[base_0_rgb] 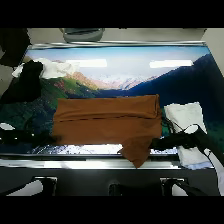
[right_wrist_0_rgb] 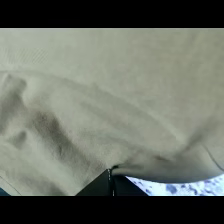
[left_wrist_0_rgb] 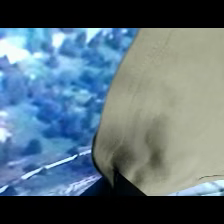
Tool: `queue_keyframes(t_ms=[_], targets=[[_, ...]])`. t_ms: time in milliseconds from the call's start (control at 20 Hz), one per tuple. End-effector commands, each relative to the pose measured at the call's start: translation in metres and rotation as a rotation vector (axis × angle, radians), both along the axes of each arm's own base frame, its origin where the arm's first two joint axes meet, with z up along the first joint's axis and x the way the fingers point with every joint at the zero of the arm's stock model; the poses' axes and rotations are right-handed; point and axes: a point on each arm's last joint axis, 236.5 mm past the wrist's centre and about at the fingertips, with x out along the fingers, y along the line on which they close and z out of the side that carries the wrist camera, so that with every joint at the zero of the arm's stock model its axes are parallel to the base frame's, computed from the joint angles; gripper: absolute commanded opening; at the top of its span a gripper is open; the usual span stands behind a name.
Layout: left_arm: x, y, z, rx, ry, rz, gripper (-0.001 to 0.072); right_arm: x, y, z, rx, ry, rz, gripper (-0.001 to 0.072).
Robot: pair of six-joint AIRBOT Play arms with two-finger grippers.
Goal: Fold the shirts.
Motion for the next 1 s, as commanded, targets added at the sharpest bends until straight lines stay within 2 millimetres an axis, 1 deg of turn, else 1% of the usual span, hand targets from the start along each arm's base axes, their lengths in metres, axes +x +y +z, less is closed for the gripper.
queue_keyframes(t_ms=[0,50,100,150,200,300,400,550,650,800,900,950], targets=[[0.021,0.01,0.019,0.036,-0.092,-0.017,0.0024,0.009,0.0,0.02,0.011,-0.085,0.094,0.0044],[0.032,0.015,0.034,0.059,-0.141,-0.017,0.0024,0.023,-0.002,0.034,-0.003,-0.143,0.1,0.0043],[0.041,0.018,0.051,0.077,-0.189,-0.02,0.0023,0.039,-0.005,0.054,-0.017,-0.212,0.106,0.0042],[0.051,0.018,0.071,0.075,-0.237,-0.017,0.0022,0.054,-0.008,0.073,-0.03,-0.263,0.103,0.0041],[0.061,0.017,0.086,0.068,-0.272,-0.002,0.0022,0.07,-0.011,0.091,-0.04,-0.307,0.097,0.0041],[0.081,0.024,0.106,0.08,-0.322,0.043,0.0021,0.103,-0.02,0.12,-0.075,-0.405,0.081,0.0041],[0.101,0.033,0.118,0.098,-0.352,0.08,0.002,0.134,-0.029,0.134,-0.098,-0.462,0.044,0.004],[0.133,0.027,0.12,0.092,-0.369,0.029,0.002,0.182,-0.033,0.136,-0.069,-0.504,-0.002,0.0041],[0.163,0.024,0.115,0.085,-0.366,0.024,0.0021,0.217,-0.043,0.131,-0.087,-0.529,-0.033,0.0041],[0.209,0.024,0.099,0.067,-0.342,0.032,0.0021,0.258,-0.047,0.117,-0.052,-0.529,-0.078,0.0041],[0.233,0.023,0.085,0.052,-0.316,0.047,0.0021,0.282,-0.051,0.104,-0.04,-0.537,-0.121,0.0042],[0.241,0.022,0.078,0.047,-0.306,0.047,0.0022,0.291,-0.051,0.098,-0.026,-0.535,-0.144,0.0042]])
